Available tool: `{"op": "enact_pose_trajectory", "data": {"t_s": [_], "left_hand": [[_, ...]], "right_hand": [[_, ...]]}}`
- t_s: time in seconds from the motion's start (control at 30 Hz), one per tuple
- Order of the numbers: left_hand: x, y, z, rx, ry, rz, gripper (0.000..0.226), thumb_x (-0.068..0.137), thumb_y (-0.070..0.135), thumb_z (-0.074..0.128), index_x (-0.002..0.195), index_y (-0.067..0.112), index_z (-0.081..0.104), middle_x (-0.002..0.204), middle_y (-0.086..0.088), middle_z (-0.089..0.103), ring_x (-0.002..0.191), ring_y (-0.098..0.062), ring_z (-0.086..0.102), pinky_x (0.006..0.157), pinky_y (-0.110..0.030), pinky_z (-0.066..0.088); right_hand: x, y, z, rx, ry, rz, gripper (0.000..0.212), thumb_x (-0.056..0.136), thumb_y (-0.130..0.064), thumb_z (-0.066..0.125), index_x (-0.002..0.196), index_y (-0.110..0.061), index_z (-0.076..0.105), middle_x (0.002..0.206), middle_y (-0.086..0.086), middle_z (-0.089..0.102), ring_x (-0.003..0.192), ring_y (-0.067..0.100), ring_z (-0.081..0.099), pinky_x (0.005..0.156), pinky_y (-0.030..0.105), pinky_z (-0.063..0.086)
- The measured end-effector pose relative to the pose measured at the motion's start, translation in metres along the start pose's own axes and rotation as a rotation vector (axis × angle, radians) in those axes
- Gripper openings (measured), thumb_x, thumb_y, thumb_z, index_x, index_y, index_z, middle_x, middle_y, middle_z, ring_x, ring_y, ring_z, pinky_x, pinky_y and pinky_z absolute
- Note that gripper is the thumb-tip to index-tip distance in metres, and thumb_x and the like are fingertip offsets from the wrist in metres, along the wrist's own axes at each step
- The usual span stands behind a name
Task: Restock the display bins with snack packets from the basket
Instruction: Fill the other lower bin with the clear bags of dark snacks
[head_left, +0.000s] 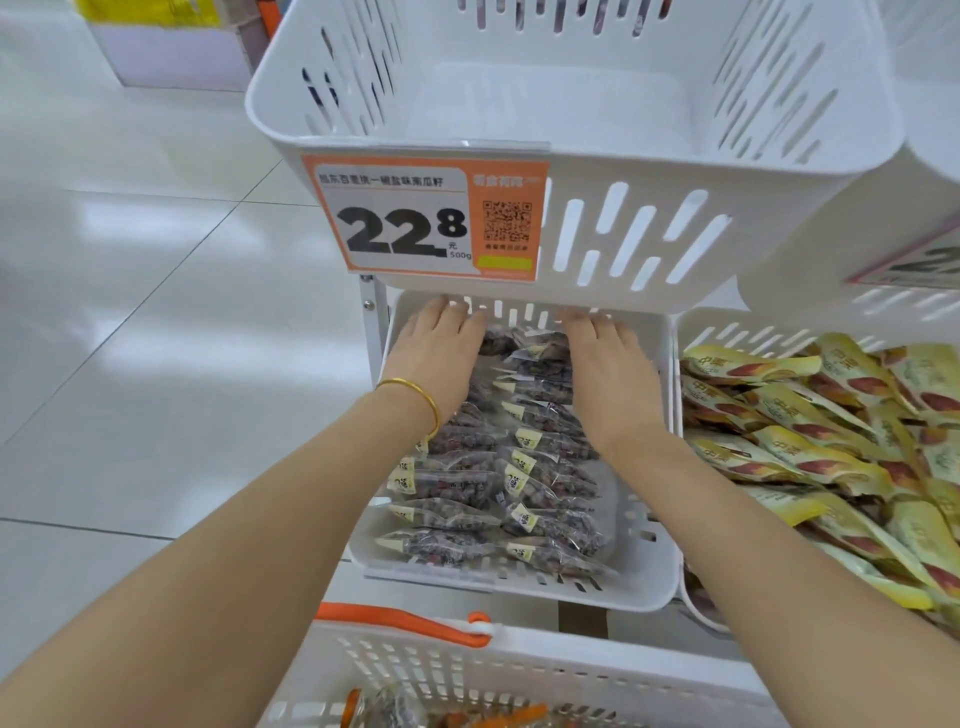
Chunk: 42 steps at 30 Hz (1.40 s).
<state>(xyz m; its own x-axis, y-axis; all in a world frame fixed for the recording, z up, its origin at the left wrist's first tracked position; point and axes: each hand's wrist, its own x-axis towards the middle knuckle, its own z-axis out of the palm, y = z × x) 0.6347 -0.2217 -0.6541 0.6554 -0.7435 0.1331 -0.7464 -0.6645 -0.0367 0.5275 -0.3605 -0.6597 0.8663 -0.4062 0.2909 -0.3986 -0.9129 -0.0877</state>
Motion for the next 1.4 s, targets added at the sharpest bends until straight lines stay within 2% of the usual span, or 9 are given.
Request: {"op": "enact_pose_trajectory", "data": {"t_s": [0.17, 0.4, 0.5, 0.63, 0.73, 0.9, 1.1, 1.23, 1.4], "left_hand": [[-0.005, -0.001, 0.004, 0.023, -0.025, 0.044, 0.079, 0.080, -0.006, 0.046, 0.147, 0.027, 0.020, 0.135, -0.007, 0.041, 0.123, -0.030, 0.037, 0.105, -0.040, 0.028], [-0.005, 0.001, 0.001, 0.070, -0.023, 0.039, 0.066, 0.085, 0.000, 0.044, 0.145, 0.021, 0.025, 0.131, -0.008, 0.044, 0.122, -0.028, 0.038, 0.105, -0.036, 0.028], [-0.003, 0.005, 0.004, -0.031, -0.071, -0.043, 0.057, 0.089, 0.008, 0.039, 0.144, 0.010, 0.023, 0.138, -0.010, 0.044, 0.127, -0.028, 0.038, 0.110, -0.037, 0.025], [-0.020, -0.002, 0.014, -0.041, 0.046, 0.001, 0.062, 0.092, 0.037, 0.019, 0.147, 0.010, 0.019, 0.150, -0.011, 0.030, 0.140, -0.027, 0.022, 0.117, -0.040, 0.010], [-0.028, -0.005, 0.021, 0.019, 0.040, 0.042, 0.071, 0.087, 0.048, 0.004, 0.147, 0.014, 0.023, 0.149, -0.011, 0.031, 0.139, -0.030, 0.024, 0.116, -0.044, 0.011], [-0.028, -0.005, 0.023, 0.019, 0.049, 0.026, 0.070, 0.089, 0.049, 0.004, 0.149, 0.015, 0.018, 0.152, -0.013, 0.027, 0.141, -0.031, 0.020, 0.117, -0.044, 0.009], [-0.030, -0.005, 0.028, 0.035, -0.035, 0.009, 0.072, 0.087, 0.051, -0.008, 0.150, 0.018, 0.000, 0.158, -0.005, 0.007, 0.145, -0.025, 0.005, 0.118, -0.040, 0.002], [-0.034, -0.004, 0.018, 0.035, -0.094, -0.010, 0.060, 0.098, 0.045, 0.009, 0.149, 0.017, -0.007, 0.159, -0.004, -0.002, 0.145, -0.021, -0.003, 0.119, -0.039, -0.001], [-0.088, 0.004, -0.028, -0.211, -0.047, -0.044, 0.056, 0.101, 0.034, 0.024, 0.149, 0.009, 0.010, 0.157, -0.009, 0.009, 0.146, -0.020, 0.003, 0.118, -0.027, -0.003]], "right_hand": [[0.000, 0.010, 0.019, 0.121, -0.072, 0.160, 0.056, 0.088, 0.010, 0.041, 0.138, -0.016, 0.039, 0.122, 0.017, 0.053, 0.106, 0.041, 0.051, 0.082, 0.043, 0.046], [0.025, 0.003, 0.029, 0.196, -0.113, -0.029, 0.041, 0.097, -0.008, 0.042, 0.137, -0.020, 0.043, 0.117, 0.013, 0.056, 0.107, 0.037, 0.050, 0.087, 0.040, 0.042], [0.017, 0.004, 0.020, 0.459, -0.061, 0.168, 0.037, 0.097, -0.018, 0.049, 0.132, -0.009, 0.042, 0.111, 0.016, 0.059, 0.101, 0.034, 0.056, 0.082, 0.037, 0.045], [-0.001, -0.002, 0.019, 0.862, -0.143, 0.482, 0.047, 0.102, -0.027, 0.037, 0.144, -0.010, 0.026, 0.138, 0.011, 0.043, 0.122, 0.029, 0.045, 0.086, 0.027, 0.033], [0.005, 0.000, 0.020, 0.907, -0.164, 0.589, 0.043, 0.103, -0.026, 0.033, 0.142, -0.009, 0.031, 0.131, 0.014, 0.052, 0.110, 0.027, 0.052, 0.081, 0.028, 0.036], [0.005, 0.003, 0.017, 0.914, -0.133, 0.546, 0.041, 0.102, -0.027, 0.035, 0.140, -0.011, 0.038, 0.136, 0.011, 0.051, 0.120, 0.028, 0.051, 0.102, 0.040, 0.041], [0.000, -0.001, 0.014, 0.850, -0.296, 0.476, 0.056, 0.102, -0.036, 0.030, 0.150, -0.012, 0.014, 0.148, 0.011, 0.036, 0.131, 0.028, 0.040, 0.099, 0.031, 0.033], [-0.011, 0.001, -0.001, 0.879, -0.317, 0.456, 0.063, 0.102, -0.036, 0.033, 0.152, -0.015, 0.000, 0.157, 0.006, 0.020, 0.140, 0.027, 0.028, 0.109, 0.032, 0.025], [-0.078, -0.005, -0.052, 0.889, -0.217, 0.335, 0.048, 0.102, -0.020, 0.037, 0.148, -0.016, 0.025, 0.150, 0.003, 0.035, 0.136, 0.019, 0.036, 0.108, 0.027, 0.030]]}}
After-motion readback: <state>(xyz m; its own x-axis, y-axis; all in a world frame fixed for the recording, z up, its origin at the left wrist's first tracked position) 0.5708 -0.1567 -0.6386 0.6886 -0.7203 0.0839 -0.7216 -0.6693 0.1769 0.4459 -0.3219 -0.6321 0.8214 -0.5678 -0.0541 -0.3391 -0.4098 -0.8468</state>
